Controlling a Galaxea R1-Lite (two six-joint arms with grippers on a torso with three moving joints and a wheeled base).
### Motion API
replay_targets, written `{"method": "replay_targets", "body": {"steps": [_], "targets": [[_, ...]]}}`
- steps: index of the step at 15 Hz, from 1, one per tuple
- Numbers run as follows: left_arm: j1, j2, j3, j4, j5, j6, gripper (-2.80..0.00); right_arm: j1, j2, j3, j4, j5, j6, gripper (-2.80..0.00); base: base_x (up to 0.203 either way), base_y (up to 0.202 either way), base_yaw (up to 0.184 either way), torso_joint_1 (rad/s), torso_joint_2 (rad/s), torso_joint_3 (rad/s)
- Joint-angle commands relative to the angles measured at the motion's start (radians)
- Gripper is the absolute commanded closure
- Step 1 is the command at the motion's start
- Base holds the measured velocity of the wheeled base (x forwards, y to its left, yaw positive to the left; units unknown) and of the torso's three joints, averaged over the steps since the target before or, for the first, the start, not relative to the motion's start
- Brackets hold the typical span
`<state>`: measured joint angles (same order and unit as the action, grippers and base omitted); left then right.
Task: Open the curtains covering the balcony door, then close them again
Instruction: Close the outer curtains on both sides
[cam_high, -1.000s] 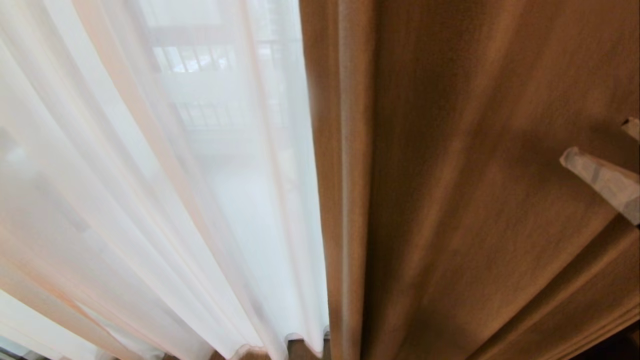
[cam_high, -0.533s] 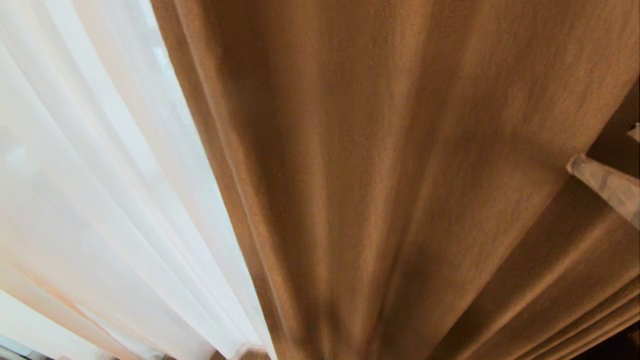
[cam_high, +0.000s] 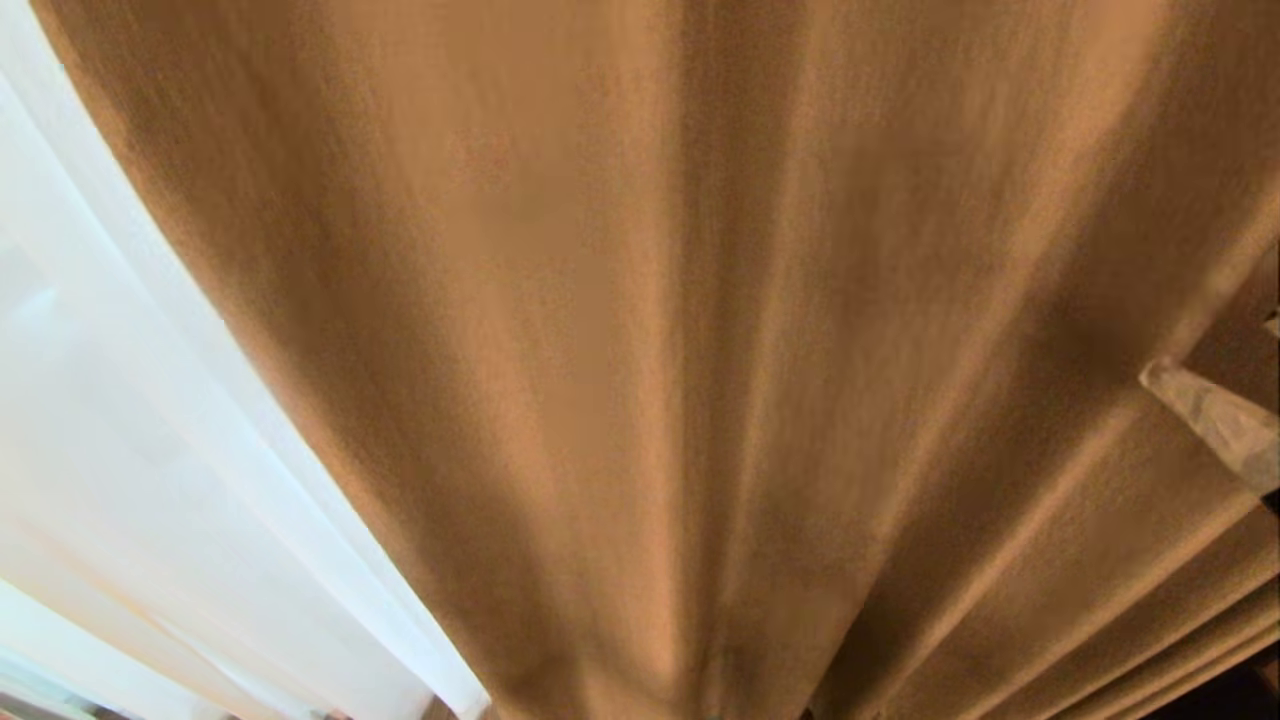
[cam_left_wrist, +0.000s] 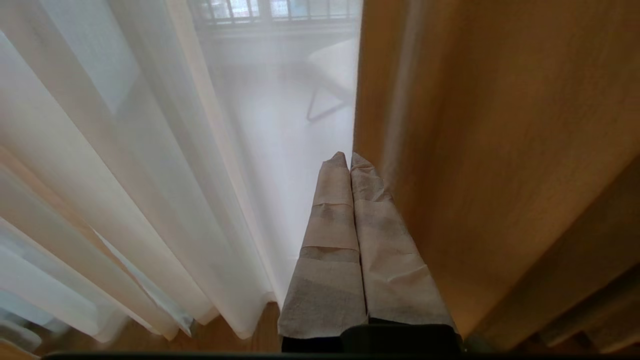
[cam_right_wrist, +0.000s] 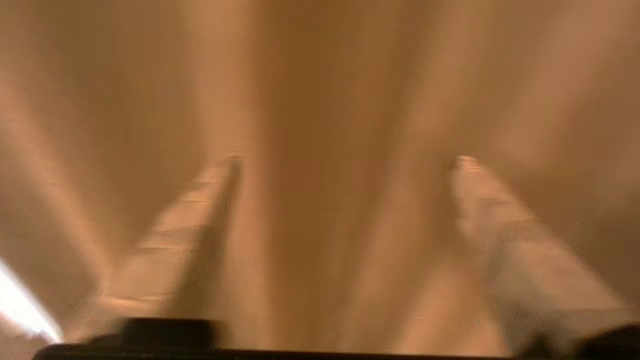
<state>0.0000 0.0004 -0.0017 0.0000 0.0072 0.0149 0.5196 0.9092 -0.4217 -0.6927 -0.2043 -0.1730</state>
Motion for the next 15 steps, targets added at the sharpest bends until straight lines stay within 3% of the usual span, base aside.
{"method": "replay_targets", "body": {"steps": [1,9,15], "targets": [[0.000,0.000,0.000,0.000,0.000,0.000,0.00,-0.055,-0.004,0.039,-0.039,-0.001,0.000,0.00,0.000,0.000,0.000,0.000,0.00,0.000],[0.000,0.000,0.000,0.000,0.000,0.000,0.00,-0.303,-0.008,0.149,-0.051,0.013,0.000,0.00,0.000,0.000,0.000,0.000,0.00,0.000],[0.000,0.000,0.000,0.000,0.000,0.000,0.00,-0.512,-0.157,0.419,-0.101,0.180,0.000,0.00,0.000,0.000,0.000,0.000,0.00,0.000]]}}
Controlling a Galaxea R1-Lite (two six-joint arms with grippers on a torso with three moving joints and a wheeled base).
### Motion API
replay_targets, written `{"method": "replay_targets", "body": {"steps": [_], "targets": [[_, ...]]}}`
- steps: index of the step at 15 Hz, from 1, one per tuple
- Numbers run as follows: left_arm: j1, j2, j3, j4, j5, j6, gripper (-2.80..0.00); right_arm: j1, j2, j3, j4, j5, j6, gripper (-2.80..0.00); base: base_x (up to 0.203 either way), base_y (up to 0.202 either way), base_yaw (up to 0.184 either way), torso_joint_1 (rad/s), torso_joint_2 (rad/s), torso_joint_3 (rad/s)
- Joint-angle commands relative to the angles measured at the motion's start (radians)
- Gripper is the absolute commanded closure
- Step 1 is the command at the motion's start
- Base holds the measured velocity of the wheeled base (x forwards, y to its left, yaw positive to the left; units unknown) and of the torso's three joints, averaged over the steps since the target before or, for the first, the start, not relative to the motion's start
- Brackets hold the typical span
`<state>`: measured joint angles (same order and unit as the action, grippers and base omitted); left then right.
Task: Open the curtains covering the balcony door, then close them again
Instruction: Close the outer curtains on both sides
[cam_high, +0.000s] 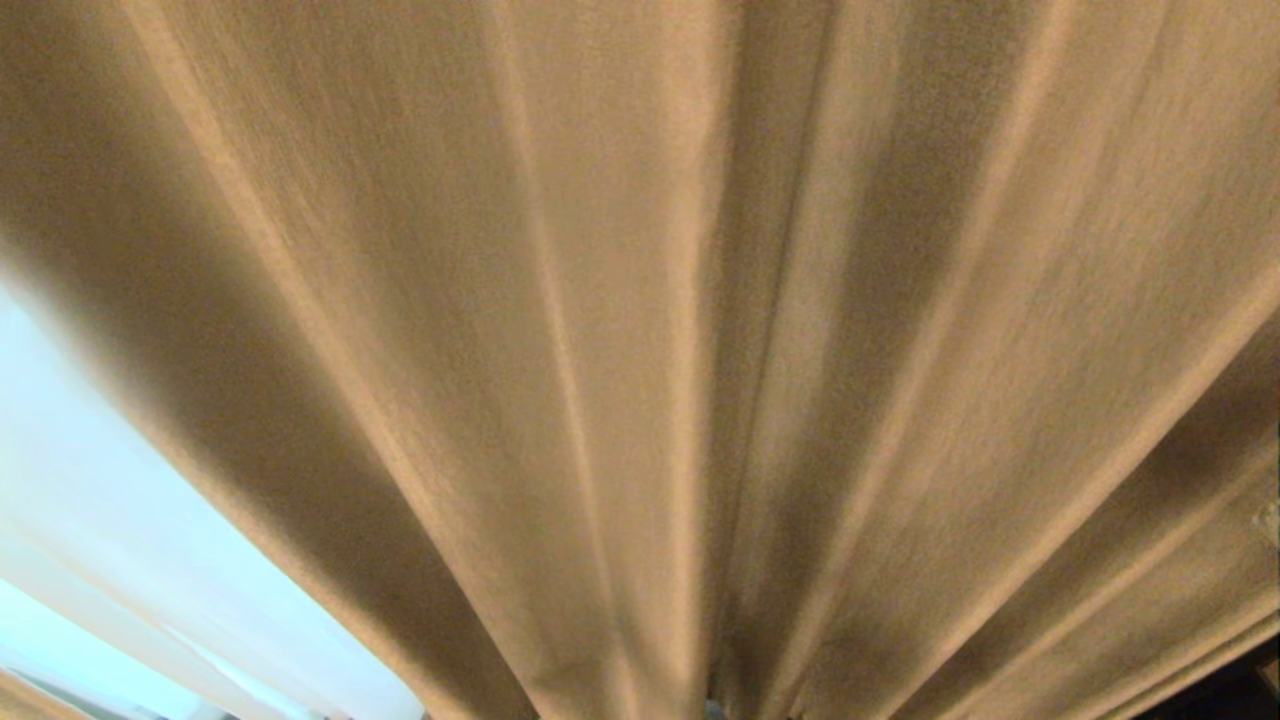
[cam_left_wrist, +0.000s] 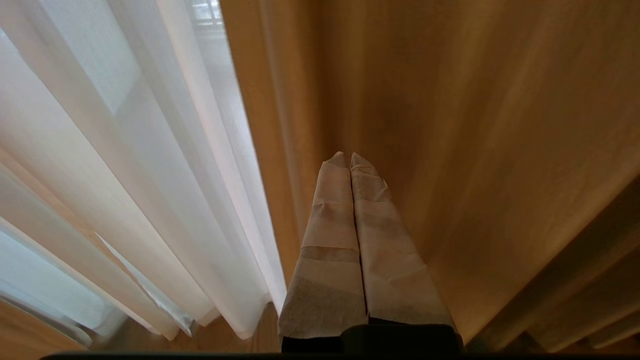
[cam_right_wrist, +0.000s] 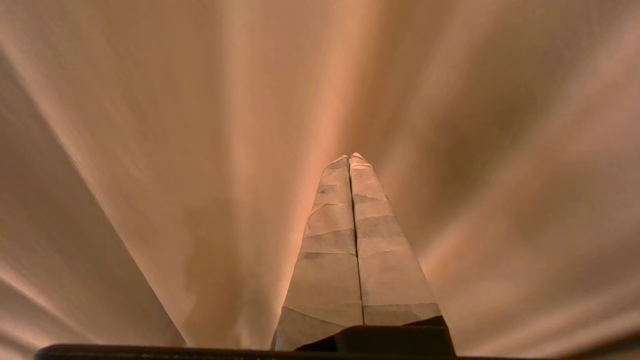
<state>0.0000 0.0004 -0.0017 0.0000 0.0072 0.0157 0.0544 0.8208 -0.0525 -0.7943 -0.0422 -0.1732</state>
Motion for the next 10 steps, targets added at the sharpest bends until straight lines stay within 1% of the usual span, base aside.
{"method": "replay_targets", "body": {"steps": [1,2,8,10], "targets": [[0.000,0.000,0.000,0.000,0.000,0.000,0.00,-0.062,-0.106,0.051,0.041,0.027,0.005,0.00,0.000,0.000,0.000,0.000,0.00,0.000],[0.000,0.000,0.000,0.000,0.000,0.000,0.00,-0.067,-0.148,0.052,0.094,0.029,0.006,0.00,0.000,0.000,0.000,0.000,0.00,0.000],[0.000,0.000,0.000,0.000,0.000,0.000,0.00,-0.076,-0.528,0.052,0.519,0.026,0.003,0.00,0.000,0.000,0.000,0.000,0.00,0.000],[0.000,0.000,0.000,0.000,0.000,0.000,0.00,-0.074,-0.627,0.052,0.653,0.025,0.001,0.00,0.000,0.000,0.000,0.000,0.00,0.000]]}}
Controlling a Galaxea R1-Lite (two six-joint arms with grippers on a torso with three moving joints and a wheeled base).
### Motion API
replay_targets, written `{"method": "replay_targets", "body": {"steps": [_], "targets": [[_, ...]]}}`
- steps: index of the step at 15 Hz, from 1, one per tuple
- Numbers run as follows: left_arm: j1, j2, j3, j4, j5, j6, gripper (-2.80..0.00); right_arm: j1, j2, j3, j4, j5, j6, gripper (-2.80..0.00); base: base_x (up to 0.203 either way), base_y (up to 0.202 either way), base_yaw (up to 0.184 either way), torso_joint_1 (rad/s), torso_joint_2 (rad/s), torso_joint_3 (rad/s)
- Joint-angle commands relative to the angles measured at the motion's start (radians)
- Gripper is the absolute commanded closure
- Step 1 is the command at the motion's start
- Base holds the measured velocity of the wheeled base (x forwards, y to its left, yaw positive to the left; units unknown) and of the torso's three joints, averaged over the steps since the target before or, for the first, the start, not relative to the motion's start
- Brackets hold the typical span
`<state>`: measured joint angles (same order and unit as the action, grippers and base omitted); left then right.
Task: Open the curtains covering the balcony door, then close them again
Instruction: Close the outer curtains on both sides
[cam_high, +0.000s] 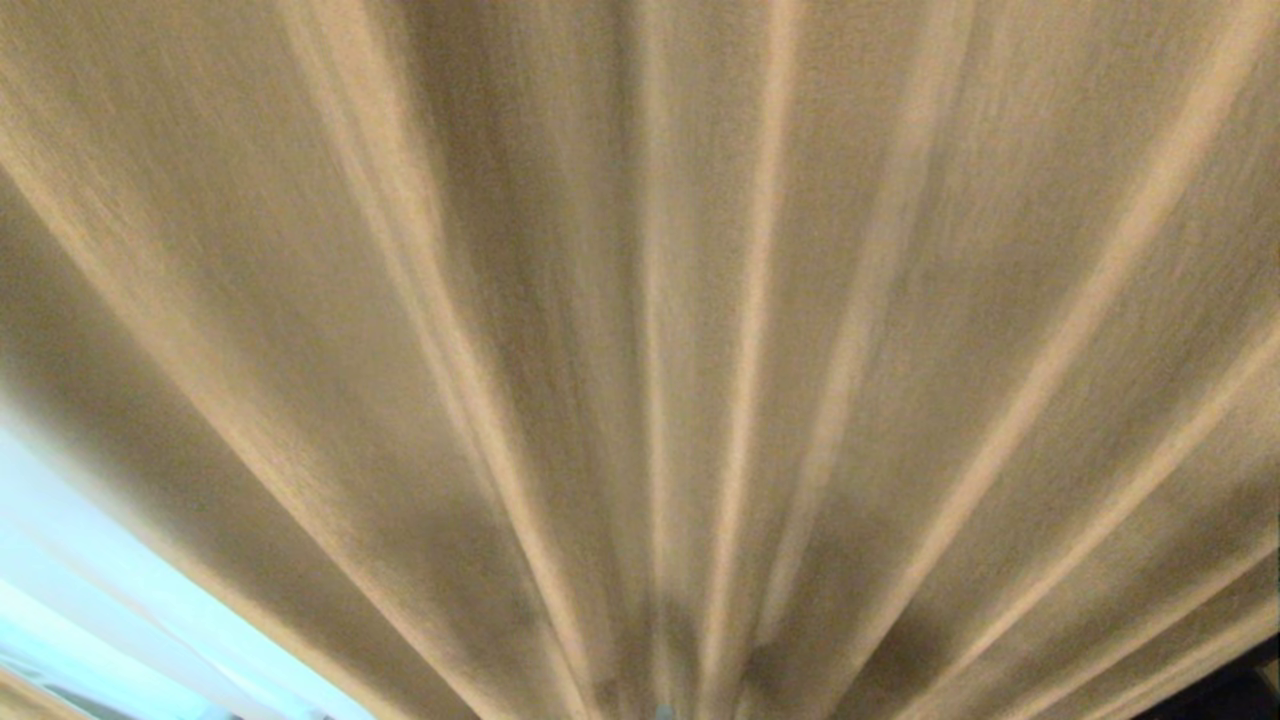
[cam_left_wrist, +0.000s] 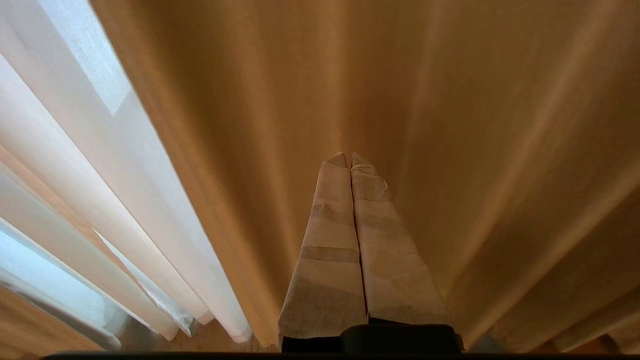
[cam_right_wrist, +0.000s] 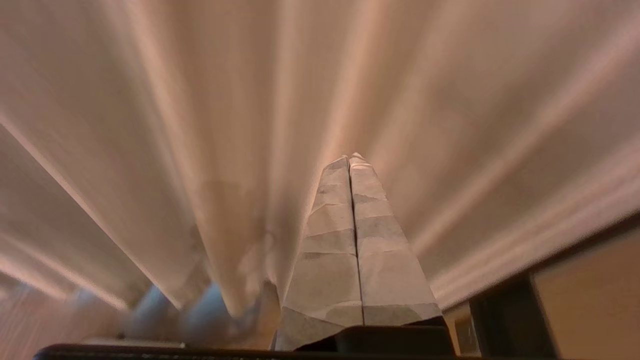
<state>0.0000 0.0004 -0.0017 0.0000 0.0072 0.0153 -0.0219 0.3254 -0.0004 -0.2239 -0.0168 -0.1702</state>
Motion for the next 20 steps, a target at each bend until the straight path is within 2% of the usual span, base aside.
{"method": "replay_targets", "body": {"steps": [1,4,7,20], "targets": [[0.000,0.000,0.000,0.000,0.000,0.000,0.00,0.009,-0.182,0.000,0.125,0.001,0.002,0.00,0.000,0.000,0.000,0.000,0.00,0.000],[0.000,0.000,0.000,0.000,0.000,0.000,0.00,0.017,-0.294,-0.004,0.204,0.025,0.035,0.00,0.000,0.000,0.000,0.000,0.00,0.000],[0.000,0.000,0.000,0.000,0.000,0.000,0.00,0.019,-0.325,-0.004,0.232,0.024,0.109,0.00,0.000,0.000,0.000,0.000,0.00,0.000],[0.000,0.000,0.000,0.000,0.000,0.000,0.00,0.019,-0.325,-0.001,0.227,0.024,0.121,0.00,0.000,0.000,0.000,0.000,0.00,0.000]]}}
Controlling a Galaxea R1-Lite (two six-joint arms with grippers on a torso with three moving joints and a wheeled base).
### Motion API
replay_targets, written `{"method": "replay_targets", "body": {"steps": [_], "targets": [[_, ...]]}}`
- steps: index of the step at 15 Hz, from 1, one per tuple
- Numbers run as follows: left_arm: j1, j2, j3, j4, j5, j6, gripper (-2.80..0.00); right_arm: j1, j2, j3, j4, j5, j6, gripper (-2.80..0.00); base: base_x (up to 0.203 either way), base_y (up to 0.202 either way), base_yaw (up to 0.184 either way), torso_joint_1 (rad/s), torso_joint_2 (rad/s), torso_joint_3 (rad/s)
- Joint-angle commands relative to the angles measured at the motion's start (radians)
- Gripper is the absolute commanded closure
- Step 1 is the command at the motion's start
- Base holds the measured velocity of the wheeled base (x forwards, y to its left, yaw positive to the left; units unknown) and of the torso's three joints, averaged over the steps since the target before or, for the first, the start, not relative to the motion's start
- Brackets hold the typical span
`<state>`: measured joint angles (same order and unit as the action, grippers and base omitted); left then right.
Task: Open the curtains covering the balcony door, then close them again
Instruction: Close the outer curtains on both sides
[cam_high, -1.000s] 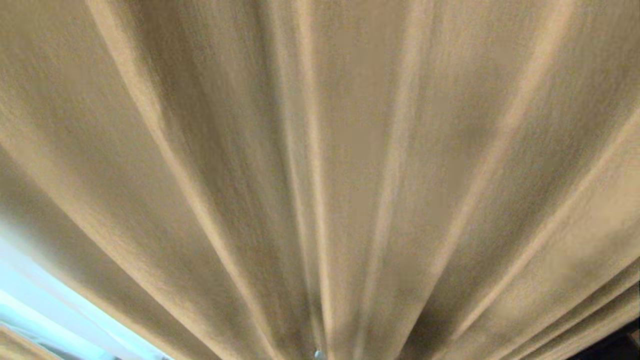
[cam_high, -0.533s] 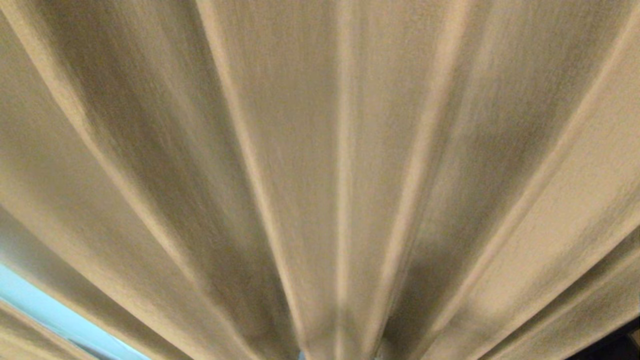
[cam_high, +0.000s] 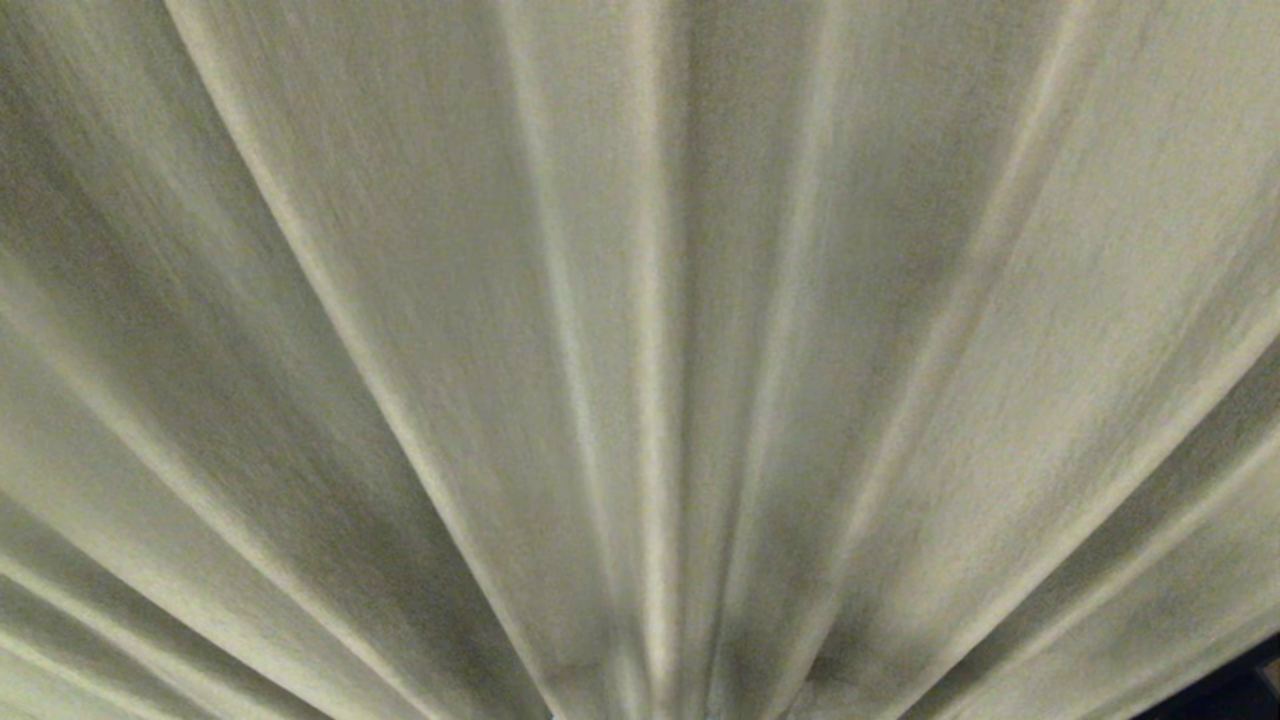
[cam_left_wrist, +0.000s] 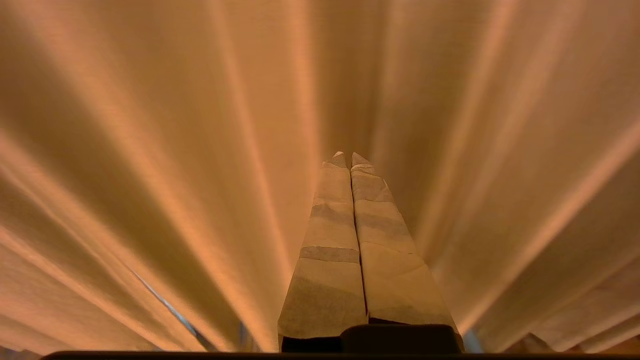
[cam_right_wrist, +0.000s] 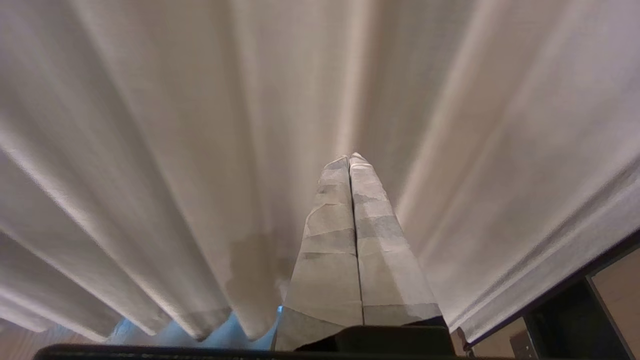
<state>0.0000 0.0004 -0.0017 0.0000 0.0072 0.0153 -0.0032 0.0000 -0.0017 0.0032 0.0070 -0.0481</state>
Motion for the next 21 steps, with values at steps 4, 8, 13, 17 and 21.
{"method": "replay_targets", "body": {"steps": [4,8,13,17,21], "targets": [[0.000,0.000,0.000,0.000,-0.001,0.000,0.00,0.000,0.000,0.000,0.000,0.001,-0.001,0.00,0.000,0.000,0.000,0.000,0.00,0.000],[0.000,0.000,0.000,0.000,0.000,0.000,0.00,0.000,0.000,0.000,0.000,0.001,-0.001,0.00,0.000,0.000,0.000,0.000,0.00,0.000],[0.000,0.000,0.000,0.000,0.000,0.000,0.00,0.000,0.000,0.000,0.000,0.001,-0.001,0.00,0.000,0.000,0.000,0.000,0.00,0.000],[0.000,0.000,0.000,0.000,0.000,-0.002,0.00,0.000,0.000,0.000,0.000,0.001,-0.001,0.00,0.000,0.000,0.000,0.000,0.00,0.000],[0.000,0.000,0.000,0.000,0.000,-0.003,0.00,0.000,0.000,0.000,0.000,0.001,-0.001,0.00,0.000,0.000,0.000,0.000,0.00,0.000]]}}
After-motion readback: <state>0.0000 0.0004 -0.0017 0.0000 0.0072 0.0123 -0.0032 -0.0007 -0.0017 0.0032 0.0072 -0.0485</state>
